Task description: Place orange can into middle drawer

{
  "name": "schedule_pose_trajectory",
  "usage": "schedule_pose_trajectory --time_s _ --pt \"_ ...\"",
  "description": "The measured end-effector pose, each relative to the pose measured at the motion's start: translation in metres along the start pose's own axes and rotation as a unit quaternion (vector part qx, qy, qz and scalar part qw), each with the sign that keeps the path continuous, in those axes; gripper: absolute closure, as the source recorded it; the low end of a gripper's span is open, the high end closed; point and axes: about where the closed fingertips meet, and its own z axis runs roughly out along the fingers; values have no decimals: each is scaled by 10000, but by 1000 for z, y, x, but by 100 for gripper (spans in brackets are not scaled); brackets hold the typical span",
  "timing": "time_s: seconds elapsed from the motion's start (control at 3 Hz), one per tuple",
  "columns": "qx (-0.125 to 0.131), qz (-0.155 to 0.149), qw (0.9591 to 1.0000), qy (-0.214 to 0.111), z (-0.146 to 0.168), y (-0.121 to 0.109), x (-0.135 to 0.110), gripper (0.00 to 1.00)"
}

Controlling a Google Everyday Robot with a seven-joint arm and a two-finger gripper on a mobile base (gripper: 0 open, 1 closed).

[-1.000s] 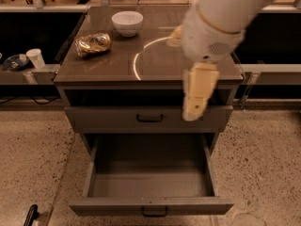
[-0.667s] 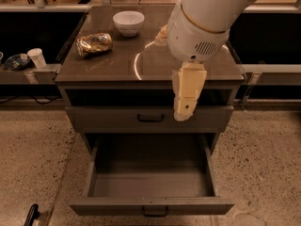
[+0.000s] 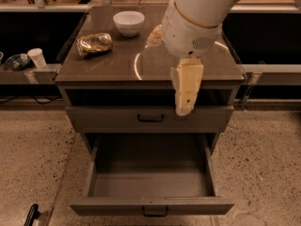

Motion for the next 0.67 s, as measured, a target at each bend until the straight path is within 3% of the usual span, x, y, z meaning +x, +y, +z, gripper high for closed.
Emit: schedule_pose_trajectory --time_s 0.33,0.67 --pt "-375 -789 9961 153 26 -36 10 0" --pt "-522 -1132 9902 628 58 -75 21 0"
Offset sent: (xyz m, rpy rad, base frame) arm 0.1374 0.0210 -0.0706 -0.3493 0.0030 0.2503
